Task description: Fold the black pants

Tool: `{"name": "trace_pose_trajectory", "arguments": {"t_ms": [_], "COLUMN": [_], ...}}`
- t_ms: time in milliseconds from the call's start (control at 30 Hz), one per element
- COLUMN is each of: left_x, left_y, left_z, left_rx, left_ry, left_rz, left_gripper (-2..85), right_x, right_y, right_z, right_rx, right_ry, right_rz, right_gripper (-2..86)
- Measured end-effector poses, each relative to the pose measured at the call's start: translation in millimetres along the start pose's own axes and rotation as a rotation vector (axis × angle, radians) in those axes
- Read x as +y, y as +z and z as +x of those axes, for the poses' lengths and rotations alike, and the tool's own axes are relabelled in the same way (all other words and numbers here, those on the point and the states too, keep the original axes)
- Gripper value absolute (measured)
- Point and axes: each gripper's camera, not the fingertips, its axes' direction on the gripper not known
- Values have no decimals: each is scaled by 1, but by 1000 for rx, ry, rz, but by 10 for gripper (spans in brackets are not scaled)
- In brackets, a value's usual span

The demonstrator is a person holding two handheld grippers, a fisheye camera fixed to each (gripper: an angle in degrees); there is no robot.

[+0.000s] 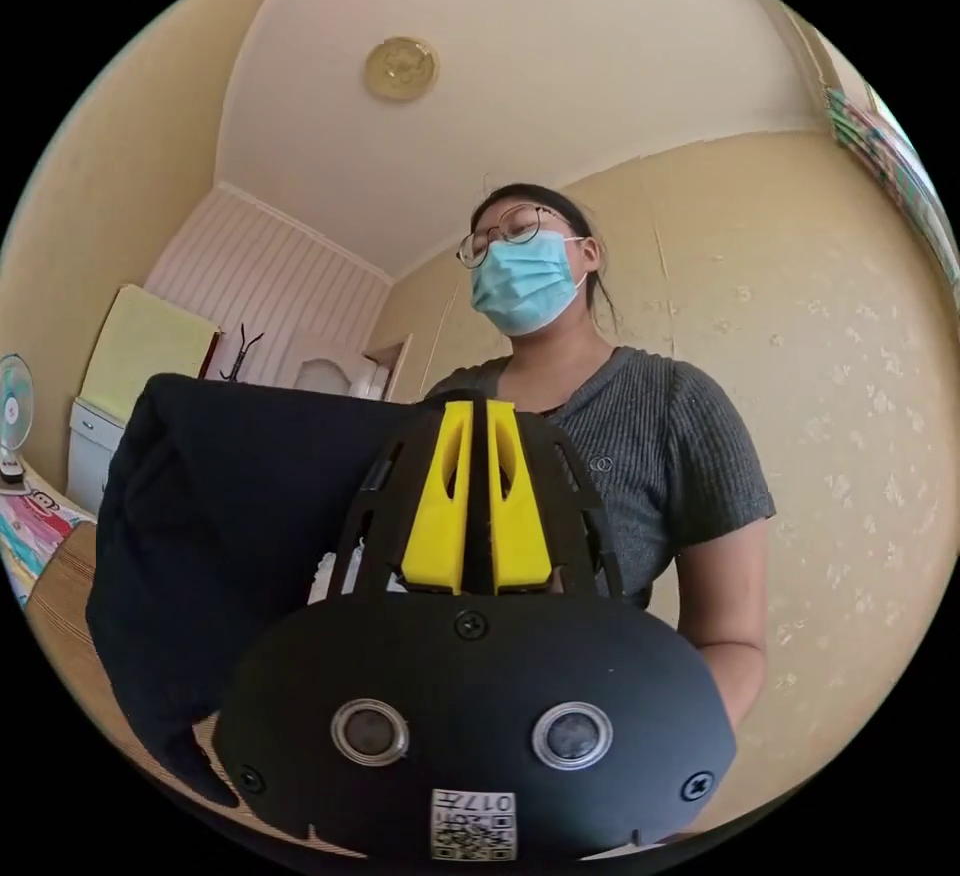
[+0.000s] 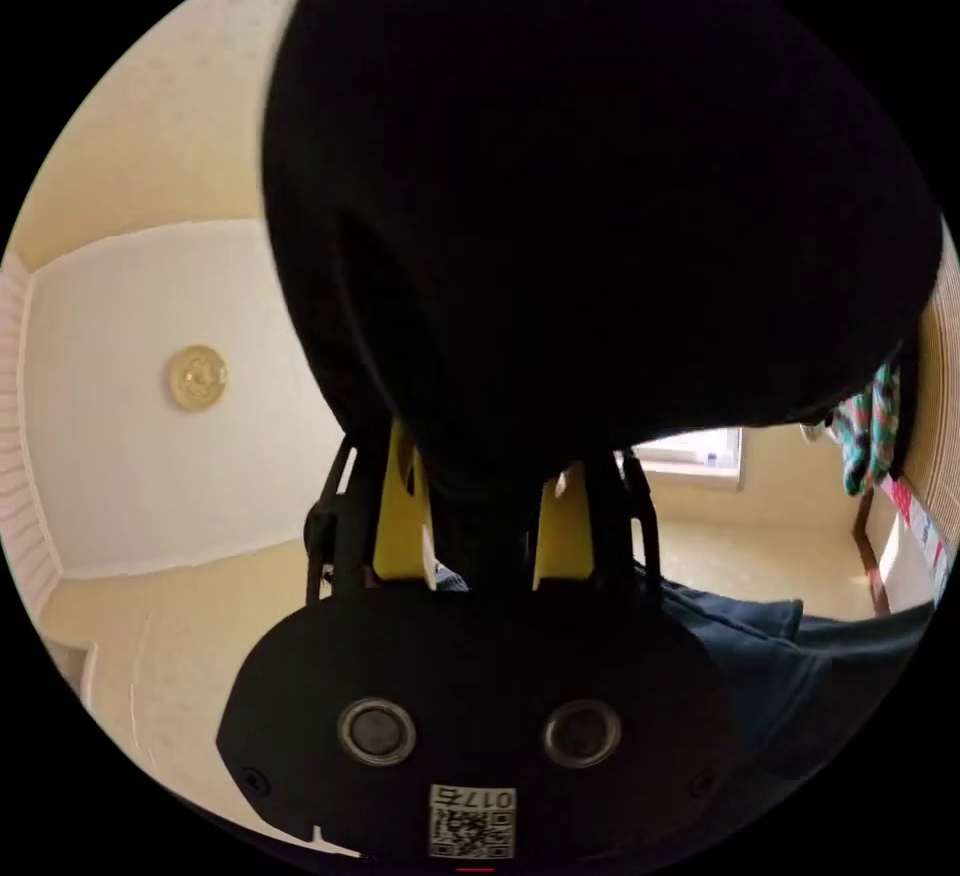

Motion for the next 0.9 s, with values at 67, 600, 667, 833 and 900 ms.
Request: {"name": "trace_pose_trajectory", "arguments": {"t_ms": [67,600,667,833,900], "left_x": [13,85,65,58,70], "left_y": [10,25,47,64,64], "left_z": [6,-14,-53,-143,-160], "left_rx": [-112,-1187,-1193,-995,-936], "left_ry": [-9,-511,-480,-625,-685], "left_rz": [-41,-88,-160,-313,-338], "left_gripper": [11,151,195,175,148], "right_x": [-4,83,96,140,147], "right_y": [-6,199,226,271,270], "right_z": [-21,-48,-2,110,126], "right_rx": [31,1294,1379,1473,1536], "right_ry": [-126,-766,-748,-689,-668], "right_rz": [22,-488,-608,-902,-908], "right_gripper": [129,106,102,96,103]}}
